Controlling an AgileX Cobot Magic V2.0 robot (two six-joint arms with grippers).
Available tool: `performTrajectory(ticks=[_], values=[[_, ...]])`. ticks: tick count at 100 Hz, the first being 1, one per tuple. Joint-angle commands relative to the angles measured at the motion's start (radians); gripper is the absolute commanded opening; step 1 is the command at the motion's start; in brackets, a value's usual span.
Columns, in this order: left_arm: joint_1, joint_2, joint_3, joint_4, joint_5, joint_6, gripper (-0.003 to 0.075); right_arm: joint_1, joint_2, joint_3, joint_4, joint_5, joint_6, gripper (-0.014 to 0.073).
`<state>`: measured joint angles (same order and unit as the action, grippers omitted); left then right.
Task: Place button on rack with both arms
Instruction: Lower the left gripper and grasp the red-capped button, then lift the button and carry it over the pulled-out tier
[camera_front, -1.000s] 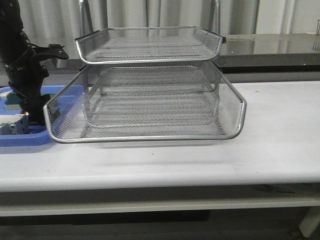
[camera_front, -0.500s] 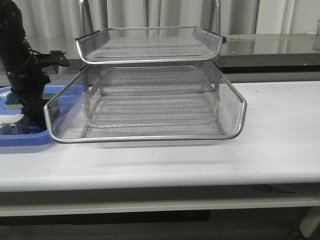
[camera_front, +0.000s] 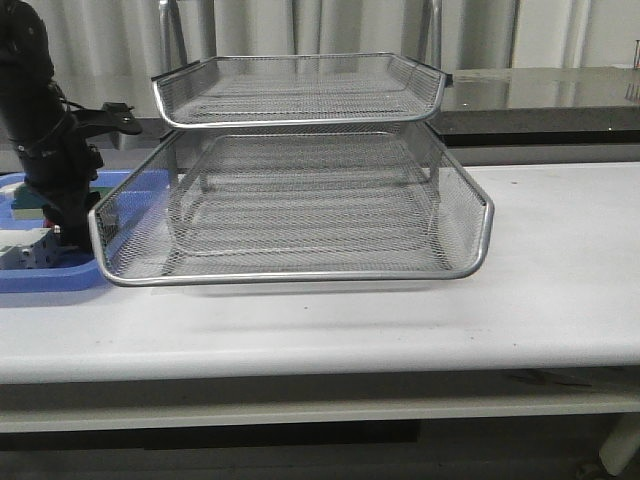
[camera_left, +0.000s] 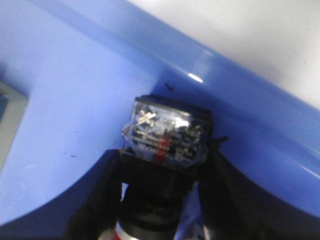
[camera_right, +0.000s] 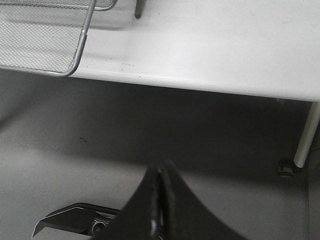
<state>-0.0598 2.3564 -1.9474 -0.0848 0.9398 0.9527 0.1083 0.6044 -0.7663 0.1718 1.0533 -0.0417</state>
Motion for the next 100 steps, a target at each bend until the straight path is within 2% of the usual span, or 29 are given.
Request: performTrajectory(ticks=[1,6,51,71,100], values=[[-0.004,-0.065,-0.034,-0.013,-0.02,0.0,0.0032,-0.001,0.003,-0.033,0.002,-0.047,-0.002,-0.006],[-0.004,-0.066,-0.046,-0.013,-0.013,0.0,-0.002,-0.001,0.003,-0.033,0.002,-0.047,-0.002,-0.006],[-0.004,-0.118,-0.315,-0.013,0.229,-0.063,-0.002,-0.001,0.003,-0.033,0.002,-0.047,-0.002,-0.006],[0.006,-0.186,-0.361,-0.013,0.326,-0.064,-0.002,-0.001,0.003,-0.033,0.002,-0.047,-0.002,-0.006],[0.013,-0.305,-0.361,-0.056,0.326,-0.142,-0.002,-0.001,0.003,-0.033,0.002,-0.046,-0.002,-0.006]])
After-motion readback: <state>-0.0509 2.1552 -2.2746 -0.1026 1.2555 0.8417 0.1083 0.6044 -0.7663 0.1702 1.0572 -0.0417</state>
